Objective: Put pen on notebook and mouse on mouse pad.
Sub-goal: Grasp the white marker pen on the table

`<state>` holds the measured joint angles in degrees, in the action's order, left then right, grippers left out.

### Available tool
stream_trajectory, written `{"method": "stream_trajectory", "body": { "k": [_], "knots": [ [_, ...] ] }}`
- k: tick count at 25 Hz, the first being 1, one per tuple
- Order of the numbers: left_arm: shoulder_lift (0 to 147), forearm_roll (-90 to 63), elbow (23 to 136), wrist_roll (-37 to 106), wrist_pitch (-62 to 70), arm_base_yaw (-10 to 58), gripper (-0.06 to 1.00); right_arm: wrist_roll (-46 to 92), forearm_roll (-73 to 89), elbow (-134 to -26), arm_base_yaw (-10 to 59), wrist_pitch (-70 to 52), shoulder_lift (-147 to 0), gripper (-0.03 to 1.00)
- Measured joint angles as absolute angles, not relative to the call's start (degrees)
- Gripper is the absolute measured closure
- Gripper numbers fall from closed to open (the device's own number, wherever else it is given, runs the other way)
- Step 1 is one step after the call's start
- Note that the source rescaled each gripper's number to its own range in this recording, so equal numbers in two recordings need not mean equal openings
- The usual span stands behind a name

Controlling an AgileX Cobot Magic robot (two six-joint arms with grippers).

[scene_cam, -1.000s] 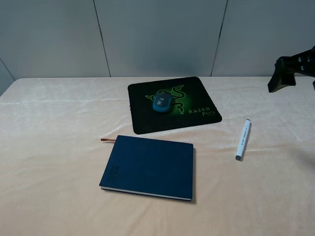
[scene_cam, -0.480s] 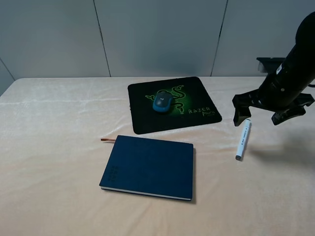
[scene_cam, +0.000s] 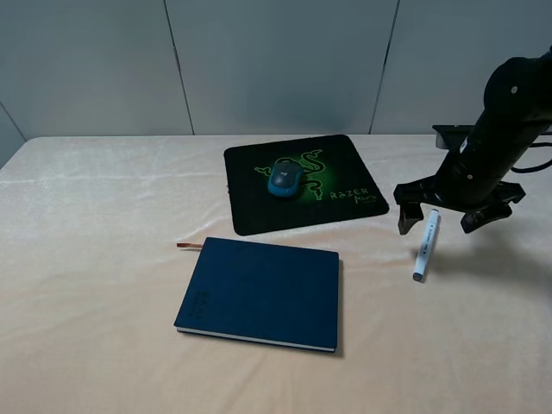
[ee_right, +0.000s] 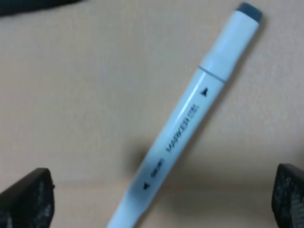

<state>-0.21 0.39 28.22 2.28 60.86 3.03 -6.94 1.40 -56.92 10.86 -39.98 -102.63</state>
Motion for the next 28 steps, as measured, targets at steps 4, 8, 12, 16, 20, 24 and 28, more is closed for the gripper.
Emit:
{"method": "stream_trajectory", "body": {
  "k": [4,8,12,16,20,24,28],
  "knots": [
    [-0.2,0.4,28.2,2.3,60.9,3.0,-0.06,-7.0,1.3,-56.9,10.9,-38.6,-104.1,-0.03],
    [-0.2,0.4,28.2,2.3,60.9,3.0,-0.06,-7.0,1.1,-56.9,10.9,-37.5,-106.1,-0.03],
    [-0.2,0.4,28.2,2.3,60.9,3.0,-0.06,-7.0,1.0,-56.9,10.9,-37.1,-108.1,-0.03],
    [-0.2,0.4,28.2,2.3,60.9,3.0,-0.06,-7.0,0.9,-56.9,10.9,-36.5,-108.5,-0.03],
    [-0.2,0.4,28.2,2.3,60.9,3.0,-0.06,-7.0,0.6,-56.9,10.9,-36.0,-109.4,-0.03],
    [-0.2,0.4,28.2,2.3,60.9,3.0,-0.06,-7.2,0.3,-57.0,10.9,-36.1,-110.4,-0.03],
    [-0.2,0.4,28.2,2.3,60.9,3.0,-0.06,-7.2,0.0,-57.0,10.9,-36.1,-110.4,0.08]
  ]
}}
